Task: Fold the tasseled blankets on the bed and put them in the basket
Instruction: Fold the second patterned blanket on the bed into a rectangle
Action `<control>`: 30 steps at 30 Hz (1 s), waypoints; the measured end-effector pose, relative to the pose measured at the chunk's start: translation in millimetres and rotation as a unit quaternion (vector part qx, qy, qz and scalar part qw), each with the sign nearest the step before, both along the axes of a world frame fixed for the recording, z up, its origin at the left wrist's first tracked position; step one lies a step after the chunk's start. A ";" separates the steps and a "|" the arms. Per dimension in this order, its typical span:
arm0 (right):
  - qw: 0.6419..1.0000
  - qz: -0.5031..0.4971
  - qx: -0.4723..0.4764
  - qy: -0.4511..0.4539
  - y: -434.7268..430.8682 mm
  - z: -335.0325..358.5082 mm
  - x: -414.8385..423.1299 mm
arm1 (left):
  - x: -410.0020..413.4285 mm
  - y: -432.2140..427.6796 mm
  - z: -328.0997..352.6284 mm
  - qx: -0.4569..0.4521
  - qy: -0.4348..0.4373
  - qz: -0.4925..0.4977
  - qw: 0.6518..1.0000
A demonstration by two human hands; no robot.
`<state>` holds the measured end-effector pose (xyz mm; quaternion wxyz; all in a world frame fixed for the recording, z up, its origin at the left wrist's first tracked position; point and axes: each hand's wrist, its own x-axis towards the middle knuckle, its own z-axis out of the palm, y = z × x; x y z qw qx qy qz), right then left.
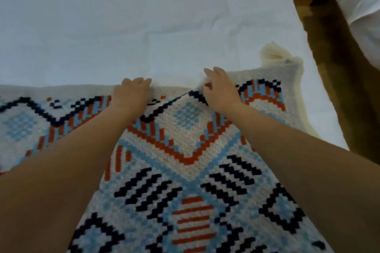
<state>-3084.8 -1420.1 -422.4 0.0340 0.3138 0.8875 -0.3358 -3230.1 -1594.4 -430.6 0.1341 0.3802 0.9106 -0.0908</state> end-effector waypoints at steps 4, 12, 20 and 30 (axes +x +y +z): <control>0.975 0.048 0.059 -0.208 15.0 -6.8 -20.0 | -10.5 7.2 -12.5 -0.014 -0.056 0.006 0.998; 0.988 -0.067 0.137 -0.007 5.1 -46.8 -36.4 | -44.1 10.4 -36.2 0.258 -0.051 0.186 0.947; 0.981 -0.021 0.189 -0.031 -13.1 -90.4 7.0 | -5.9 -1.4 -85.7 0.132 -0.016 0.101 0.986; 0.973 -0.032 0.185 -0.137 -32.0 -73.2 159.4 | 152.0 12.4 -57.3 0.169 -0.118 0.042 0.978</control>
